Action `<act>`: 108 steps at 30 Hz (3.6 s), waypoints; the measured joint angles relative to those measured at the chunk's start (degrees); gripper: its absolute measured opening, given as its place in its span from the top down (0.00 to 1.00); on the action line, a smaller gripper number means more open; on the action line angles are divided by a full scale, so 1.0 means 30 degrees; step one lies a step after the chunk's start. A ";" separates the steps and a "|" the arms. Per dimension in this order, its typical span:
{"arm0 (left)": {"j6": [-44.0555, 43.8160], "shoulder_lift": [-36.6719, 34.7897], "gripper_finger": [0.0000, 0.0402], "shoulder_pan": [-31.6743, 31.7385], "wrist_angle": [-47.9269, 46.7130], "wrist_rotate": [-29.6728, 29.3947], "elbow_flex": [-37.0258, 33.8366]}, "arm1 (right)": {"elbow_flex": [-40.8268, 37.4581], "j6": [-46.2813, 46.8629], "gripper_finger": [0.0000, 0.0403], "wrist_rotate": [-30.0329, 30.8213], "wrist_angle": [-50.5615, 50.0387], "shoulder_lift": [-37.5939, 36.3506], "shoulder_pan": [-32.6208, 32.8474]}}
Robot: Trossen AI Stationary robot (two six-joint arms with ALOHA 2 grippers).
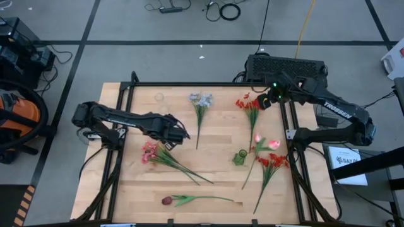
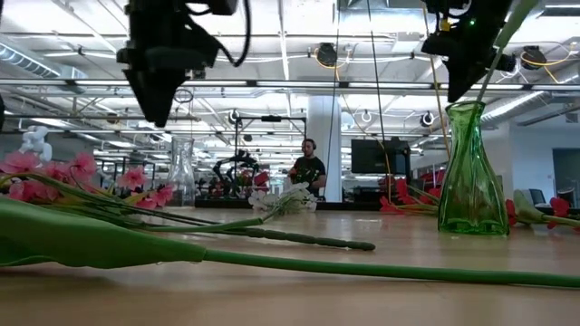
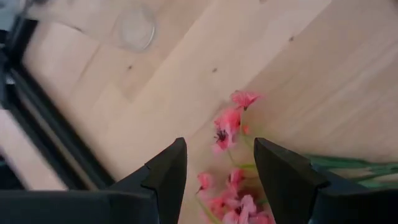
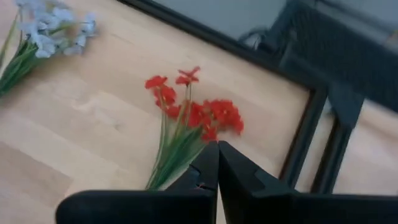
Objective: Sort flowers into vase by color
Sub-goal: Put the top red flowers into the transparent vase
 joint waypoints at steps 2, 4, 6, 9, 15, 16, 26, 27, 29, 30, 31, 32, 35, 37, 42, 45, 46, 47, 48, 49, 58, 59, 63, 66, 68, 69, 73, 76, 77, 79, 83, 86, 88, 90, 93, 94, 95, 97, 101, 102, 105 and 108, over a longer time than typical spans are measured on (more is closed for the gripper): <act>-0.0021 -0.1582 0.52 -0.0027 0.1452 -0.0007 -0.1594 | 0.0124 0.0385 1.00 -0.1557 -0.0327 0.0199 -0.0540; -0.0241 -0.3183 0.52 -0.0033 0.3335 -0.0001 -0.3075 | 0.0124 0.0431 1.00 -0.3018 -0.0555 0.0460 -0.1046; -0.0314 -0.4678 0.52 -0.0030 0.5656 0.0002 -0.4463 | 0.0124 0.0432 1.00 -0.3835 -0.0975 0.0895 -0.1456; 0.0343 -0.6652 0.52 -0.0027 0.9268 0.0104 -0.6279 | 0.0117 0.0435 1.00 -0.4377 -0.1694 0.1801 -0.2025; 0.2365 -0.9093 0.52 -0.0027 1.4074 0.0946 -0.8585 | 0.0102 -0.0092 1.00 -0.5732 -0.2019 0.3611 -0.2762; 0.2595 -0.9372 0.52 -0.0027 1.4409 0.1039 -0.8788 | 0.0102 -0.0187 1.00 -0.5867 -0.1900 0.3790 -0.2839; 0.3812 -1.2117 0.52 -0.0035 1.4482 0.1460 -1.0479 | -0.4215 0.2579 1.00 -0.6316 0.1257 0.1560 -0.2975; 0.3812 -1.2399 0.52 -0.0035 1.4464 0.1472 -1.0707 | -0.4971 0.3125 1.00 -0.6376 0.1642 0.0983 -0.2975; 0.3834 -1.2880 0.52 -0.0035 1.4500 0.1489 -1.1107 | -0.6329 0.4287 1.00 -0.6404 0.2264 -0.0218 -0.2933; 0.3834 -1.3075 0.52 -0.0035 1.4511 0.1501 -1.1296 | -0.6959 0.5001 1.00 -0.6380 0.2612 -0.0816 -0.2899; 0.3834 -1.3234 0.52 -0.0034 1.4531 0.1501 -1.1463 | -0.7509 0.5763 1.00 -0.6372 0.3033 -0.1360 -0.2819; 0.3834 -1.3366 0.52 -0.0003 1.4603 0.1501 -1.1643 | -0.8013 0.6479 1.00 -0.6362 0.3634 -0.1874 -0.2701; 0.4047 -1.3443 0.52 0.0154 1.5122 0.1513 -1.2022 | -0.8902 0.8117 1.00 -0.6365 0.5089 -0.3079 -0.2175; 0.4196 -1.3412 0.52 0.0301 1.5506 0.1516 -1.2089 | -0.9089 0.8913 1.00 -0.6333 0.5954 -0.3477 -0.1722; 0.5609 -1.3290 0.52 0.0743 1.7085 0.1505 -1.2094 | -0.9093 0.9675 1.00 -0.5525 0.6937 -0.3561 -0.0695; 0.5707 -1.3290 0.52 0.1021 1.7931 0.1501 -1.2094 | -0.9093 0.9506 1.00 -0.4772 0.6924 -0.3291 -0.0490; 0.5682 -1.3290 0.52 0.1066 1.8169 0.1501 -1.2094 | -0.9093 0.9104 1.00 -0.4554 0.6936 -0.3174 -0.0490; 0.5660 -1.3290 0.52 0.1137 1.8414 0.1499 -1.2094 | -0.9093 0.8738 1.00 -0.4239 0.6942 -0.3041 -0.0490; 0.5645 -1.3290 0.52 0.1182 1.8547 0.1494 -1.2094 | -0.9093 0.8529 1.00 -0.3844 0.6956 -0.2890 -0.0490; 0.5627 -1.3290 0.52 0.1221 1.8606 0.1494 -1.2094 | -0.9093 0.8509 1.00 -0.3535 0.6962 -0.2733 -0.0490; 0.3995 -1.3283 0.52 0.1284 1.8700 0.1487 -1.2094 | -0.9093 0.7456 0.90 -0.3314 0.7084 -0.0449 -0.0658; 0.3987 -1.3283 0.52 0.1284 1.8740 0.1487 -1.2094 | -0.9093 0.7241 0.88 -0.3340 0.7243 -0.0124 -0.0658; 0.4098 -1.3283 0.52 0.1291 1.9127 0.1296 -1.2094 | -0.9085 0.6099 0.75 -0.3349 0.7899 0.1285 -0.0658; 0.5419 -1.3283 0.52 0.1291 1.9023 0.0907 -1.2094 | -0.9085 0.5654 0.65 -0.3349 0.8341 0.2218 -0.0658; 0.6339 -1.3283 0.52 0.1299 1.9061 0.0861 -1.2094 | -0.9085 0.5450 0.59 -0.3380 0.8641 0.2771 -0.0655; 0.6590 -1.3283 0.52 0.1299 1.9061 0.0844 -1.2094 | -0.9085 0.5407 0.56 -0.3533 0.8876 0.3037 -0.0658; 0.6660 -1.3283 0.52 0.1299 1.9055 0.0838 -1.2094 | -0.9085 0.5278 0.47 -0.3836 0.9590 0.4123 -0.0595; 0.6632 -1.3275 0.52 0.1299 1.9065 0.0788 -1.2094 | -0.9078 0.5264 0.43 -0.3777 0.9810 0.5211 -0.0360; 0.6629 -1.3275 0.52 0.1299 1.9066 0.0745 -1.2094 | -0.9078 0.5310 0.42 -0.3761 0.9822 0.5596 -0.0271; 0.6632 -1.3275 0.52 0.1299 1.9067 0.0700 -1.2094 | -0.9078 0.5489 0.41 -0.3661 0.9922 0.6461 -0.0111; 0.6625 -1.3275 0.52 0.1299 1.9061 0.0699 -1.2086 | -0.9072 0.4111 0.43 -0.3745 1.1695 0.8030 0.0229; 0.6617 -1.3275 0.52 0.1299 1.9069 0.0650 -1.2086 | -0.9012 0.3903 0.53 -0.3826 1.2702 0.8693 0.0509; 0.6589 -1.3275 0.52 0.1300 1.9061 0.0479 -1.2086 | -0.9020 0.3864 0.64 -0.3808 1.3340 0.8814 0.0666; 0.6508 -1.3275 0.52 0.1299 1.9061 0.0398 -1.2086 | -0.9020 0.3509 0.79 -0.3681 1.3905 0.8819 0.0793; 0.6501 -1.3275 0.52 0.1299 1.9062 0.0205 -1.2086 | -0.9041 0.2379 0.96 -0.3764 1.4290 0.8378 0.0785; 0.6501 -1.3275 0.52 0.1299 1.9069 -0.0094 -1.2086 | -0.8965 0.1943 0.96 -0.3871 1.4377 0.8154 0.0779; 0.6501 -1.3275 0.52 0.1299 1.9069 -0.0504 -1.2079 | -0.8805 0.1288 0.96 -0.3853 1.4463 0.7871 0.0777; 0.6508 -1.3275 0.52 0.1303 1.9179 -0.1263 -1.2079 | -0.8335 -0.0257 0.96 -0.3855 1.4552 0.7073 0.0777; 0.6562 -1.3275 0.52 0.1306 2.0113 -0.1858 -1.2078 | -0.7155 -0.2782 0.99 -0.3812 1.4463 0.5473 0.0763; 0.6638 -1.3275 0.52 0.1306 2.0364 -0.1865 -1.2072 | -0.6803 -0.3279 0.99 -0.3778 1.4538 0.5061 0.0755; 0.6646 -1.3275 0.52 0.1306 2.0958 -0.1858 -1.2072 | -0.5722 -0.4693 0.99 -0.3771 1.4956 0.3966 0.0748; 0.6548 -1.3275 0.52 0.1357 2.1111 -0.1853 -1.2072 | -0.4789 -0.4879 0.99 -0.3808 1.5548 0.3283 0.0800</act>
